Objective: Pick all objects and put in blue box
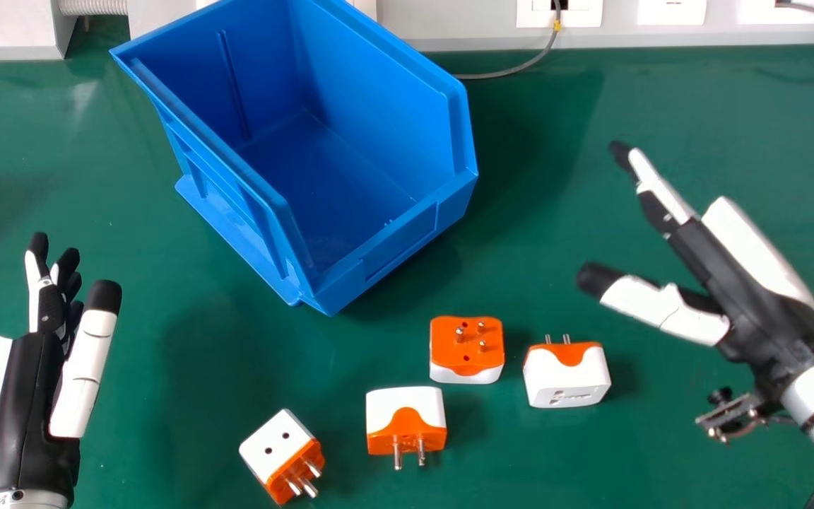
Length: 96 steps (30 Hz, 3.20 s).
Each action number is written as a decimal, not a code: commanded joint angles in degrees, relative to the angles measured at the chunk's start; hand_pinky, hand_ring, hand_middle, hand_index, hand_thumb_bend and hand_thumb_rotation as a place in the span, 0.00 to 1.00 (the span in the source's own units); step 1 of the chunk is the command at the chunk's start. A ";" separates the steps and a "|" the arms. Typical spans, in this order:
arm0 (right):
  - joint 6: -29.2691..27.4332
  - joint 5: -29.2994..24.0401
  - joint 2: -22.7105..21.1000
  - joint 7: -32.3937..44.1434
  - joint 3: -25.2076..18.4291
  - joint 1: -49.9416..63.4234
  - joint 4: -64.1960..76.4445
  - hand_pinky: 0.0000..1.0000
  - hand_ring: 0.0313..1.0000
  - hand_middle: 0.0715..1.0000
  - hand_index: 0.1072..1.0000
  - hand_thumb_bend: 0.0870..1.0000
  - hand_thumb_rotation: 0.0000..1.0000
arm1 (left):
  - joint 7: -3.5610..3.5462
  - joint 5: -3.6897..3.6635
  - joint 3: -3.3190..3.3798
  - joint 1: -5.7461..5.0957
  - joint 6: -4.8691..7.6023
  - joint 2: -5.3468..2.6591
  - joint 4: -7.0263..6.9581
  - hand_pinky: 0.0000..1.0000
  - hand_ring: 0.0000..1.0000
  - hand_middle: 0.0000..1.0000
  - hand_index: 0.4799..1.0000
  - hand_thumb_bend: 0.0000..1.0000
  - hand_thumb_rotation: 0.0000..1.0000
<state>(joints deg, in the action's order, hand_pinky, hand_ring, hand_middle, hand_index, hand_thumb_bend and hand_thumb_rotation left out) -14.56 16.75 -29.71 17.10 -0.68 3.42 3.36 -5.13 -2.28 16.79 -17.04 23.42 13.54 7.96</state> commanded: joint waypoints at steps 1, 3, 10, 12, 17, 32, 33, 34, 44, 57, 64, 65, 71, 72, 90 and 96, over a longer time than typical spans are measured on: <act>0.32 0.10 -1.70 1.25 -0.23 -0.05 2.73 0.98 1.00 1.00 1.00 0.64 0.90 | -0.01 -0.44 0.29 -0.41 0.08 0.13 -1.71 0.99 1.00 1.00 1.00 0.74 0.95; 0.07 0.03 -1.84 1.46 -0.19 0.28 3.29 0.98 1.00 1.00 1.00 0.67 0.88 | 0.03 -0.37 0.25 -0.73 -0.23 0.09 -2.14 0.99 1.00 1.00 1.00 0.74 0.95; 0.31 0.45 -1.91 2.03 0.49 1.18 4.63 0.99 1.00 1.00 1.00 0.81 0.79 | -0.13 -0.50 0.22 -1.63 -1.27 0.11 -3.67 0.99 1.00 1.00 1.00 0.75 0.95; 0.54 0.88 -2.34 2.73 0.86 0.96 5.05 1.00 1.00 1.00 1.00 0.85 0.76 | 0.58 0.19 0.06 -2.03 -2.75 -0.18 -5.36 0.99 1.00 1.00 1.00 0.76 0.95; 0.56 3.10 -3.38 3.76 1.79 0.73 5.45 1.00 1.00 1.00 1.00 0.96 0.72 | 1.63 1.14 -0.10 -2.75 -5.61 -0.69 -7.98 0.99 1.00 1.00 1.00 0.77 0.95; 4.44 15.50 -6.08 5.80 7.05 -2.69 6.04 1.00 1.00 1.00 1.00 1.00 0.63 | 2.30 1.55 0.10 -1.90 -6.59 -1.29 -7.86 1.00 1.00 1.00 1.00 0.78 0.95; 4.73 16.57 -6.37 6.15 7.65 -3.34 5.79 1.00 1.00 1.00 1.00 1.00 0.63 | 2.26 1.49 0.09 -1.83 -6.56 -1.34 -7.82 1.00 1.00 1.00 1.00 0.78 0.95; 5.01 17.48 -6.61 6.50 8.22 -3.93 5.49 1.00 1.00 1.00 1.00 1.00 0.63 | 2.22 1.40 0.08 -1.76 -6.47 -1.39 -7.72 1.00 1.00 1.00 1.00 0.78 0.95; 8.12 21.70 -7.58 11.45 12.87 -11.41 -0.22 1.00 1.00 1.00 1.00 0.97 0.54 | 2.31 1.55 -0.14 -0.84 -6.67 -1.68 -7.59 1.00 1.00 1.00 1.00 0.76 0.96; 9.52 28.76 -7.35 13.77 20.32 -20.19 -9.21 1.00 1.00 1.00 1.00 0.90 0.48 | 2.64 1.74 0.15 0.10 -7.09 -1.26 -6.84 1.00 1.00 1.00 1.00 0.77 0.98; 9.60 30.94 -6.85 15.26 23.58 -23.65 -13.21 1.00 1.00 1.00 1.00 0.87 0.46 | 2.67 1.72 0.38 0.07 -7.26 -1.10 -6.76 1.00 1.00 1.00 1.00 0.78 0.98; 9.70 30.93 -6.85 15.48 23.77 -23.69 -13.27 1.00 1.00 1.00 1.00 0.85 0.45 | 2.69 1.70 0.41 -0.03 -7.32 -1.14 -6.92 1.00 1.00 1.00 1.00 0.79 0.98; 9.91 30.98 -7.44 16.27 24.16 -22.88 -12.03 1.00 1.00 1.00 1.00 0.83 0.43 | 2.76 1.82 0.40 -0.10 -7.32 -1.14 -6.99 1.00 1.00 1.00 1.00 0.79 0.99; 10.04 31.07 -7.48 16.42 24.21 -22.71 -11.63 0.99 1.00 1.00 1.00 0.82 0.42 | 2.71 1.80 0.42 -0.13 -7.28 -1.09 -7.00 1.00 1.00 1.00 1.00 0.79 0.99; 11.50 33.64 -8.20 19.06 25.41 -20.27 -5.17 0.97 1.00 1.00 0.98 0.79 0.42 | 2.37 1.53 0.57 -0.86 -7.67 -0.91 -8.55 1.00 1.00 1.00 1.00 0.78 1.00; 11.93 33.89 -8.46 19.99 25.24 -19.11 -3.14 0.96 1.00 1.00 0.97 0.77 0.41 | 2.03 1.29 0.67 -0.95 -8.03 -0.68 -8.98 1.00 1.00 1.00 1.00 0.78 0.99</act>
<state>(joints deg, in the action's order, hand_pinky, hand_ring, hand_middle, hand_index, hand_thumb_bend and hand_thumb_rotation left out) -2.86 50.40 -37.11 36.88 24.96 -15.88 -1.50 -2.98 -0.54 16.84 -17.79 15.31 12.17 0.66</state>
